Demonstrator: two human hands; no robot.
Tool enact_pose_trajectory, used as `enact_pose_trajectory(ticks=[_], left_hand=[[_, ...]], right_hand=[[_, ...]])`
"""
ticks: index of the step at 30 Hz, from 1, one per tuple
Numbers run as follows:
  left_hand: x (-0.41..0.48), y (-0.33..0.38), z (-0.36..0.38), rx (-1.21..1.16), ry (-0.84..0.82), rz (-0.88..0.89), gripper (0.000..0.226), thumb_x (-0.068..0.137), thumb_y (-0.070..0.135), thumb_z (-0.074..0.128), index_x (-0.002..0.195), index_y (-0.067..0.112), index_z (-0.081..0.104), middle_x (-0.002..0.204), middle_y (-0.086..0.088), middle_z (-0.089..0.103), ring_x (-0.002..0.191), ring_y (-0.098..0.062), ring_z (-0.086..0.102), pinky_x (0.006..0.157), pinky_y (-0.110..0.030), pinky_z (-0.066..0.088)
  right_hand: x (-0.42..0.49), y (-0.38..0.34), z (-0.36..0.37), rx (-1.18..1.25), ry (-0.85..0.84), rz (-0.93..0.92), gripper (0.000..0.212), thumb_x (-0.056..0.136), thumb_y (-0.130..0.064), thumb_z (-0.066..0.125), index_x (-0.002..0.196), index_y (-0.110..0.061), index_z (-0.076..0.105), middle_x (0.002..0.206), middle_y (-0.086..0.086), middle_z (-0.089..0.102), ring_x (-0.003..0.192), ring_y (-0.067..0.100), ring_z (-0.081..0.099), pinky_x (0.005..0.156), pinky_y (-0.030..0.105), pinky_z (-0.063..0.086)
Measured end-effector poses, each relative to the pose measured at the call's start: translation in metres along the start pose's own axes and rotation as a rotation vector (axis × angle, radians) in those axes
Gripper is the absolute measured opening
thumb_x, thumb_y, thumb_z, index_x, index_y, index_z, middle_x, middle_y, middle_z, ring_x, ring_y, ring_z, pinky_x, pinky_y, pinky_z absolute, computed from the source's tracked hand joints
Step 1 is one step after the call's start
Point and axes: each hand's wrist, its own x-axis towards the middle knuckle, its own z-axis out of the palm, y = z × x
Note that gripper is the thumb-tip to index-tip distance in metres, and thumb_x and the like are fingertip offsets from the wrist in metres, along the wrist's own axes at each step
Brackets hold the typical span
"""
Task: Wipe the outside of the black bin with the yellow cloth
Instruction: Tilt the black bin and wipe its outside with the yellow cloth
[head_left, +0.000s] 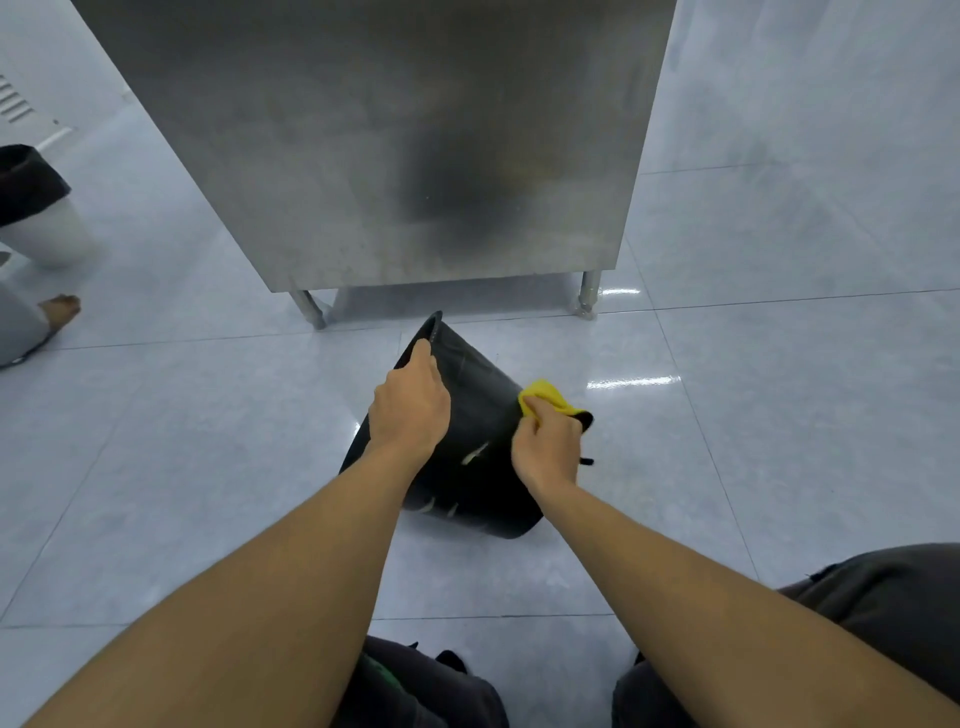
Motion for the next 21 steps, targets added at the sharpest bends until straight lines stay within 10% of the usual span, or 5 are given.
enact_pose_trajectory(ticks=[6,11,21], left_hand=[[0.001,0.008,0.000,-0.038,-0.070,-0.014,0.050,0.103,0.024,0.032,0.152,0.020,0.027,0.127,-0.015,0.047,0.107,-0.042,0.055,0.079,-0.043,0.039],[0.002,0.004,0.000,-0.178,0.030,0.026,0.029,0.094,0.004,0.043,0.123,0.002,0.041,0.122,-0.018,0.048,0.093,-0.033,0.055,0.071,-0.035,0.035],[0.002,-0.003,0.009,0.016,-0.049,0.017,0.067,0.098,0.011,0.044,0.158,0.020,0.015,0.133,-0.016,0.045,0.102,-0.037,0.058,0.077,-0.042,0.045]], right_hand=[[-0.027,-0.049,0.009,0.129,-0.189,-0.392,0.041,0.094,-0.018,0.055,0.134,-0.025,0.055,0.124,-0.001,0.057,0.119,0.009,0.042,0.096,0.016,0.033],[-0.012,-0.026,0.003,-0.001,-0.102,-0.296,0.032,0.087,-0.027,0.060,0.118,-0.022,0.059,0.112,-0.004,0.044,0.111,0.019,0.041,0.097,0.029,0.036],[-0.005,-0.003,-0.001,-0.108,-0.101,-0.125,0.045,0.089,-0.031,0.044,0.134,-0.029,0.052,0.142,0.002,0.045,0.128,0.030,0.040,0.106,0.047,0.038]])
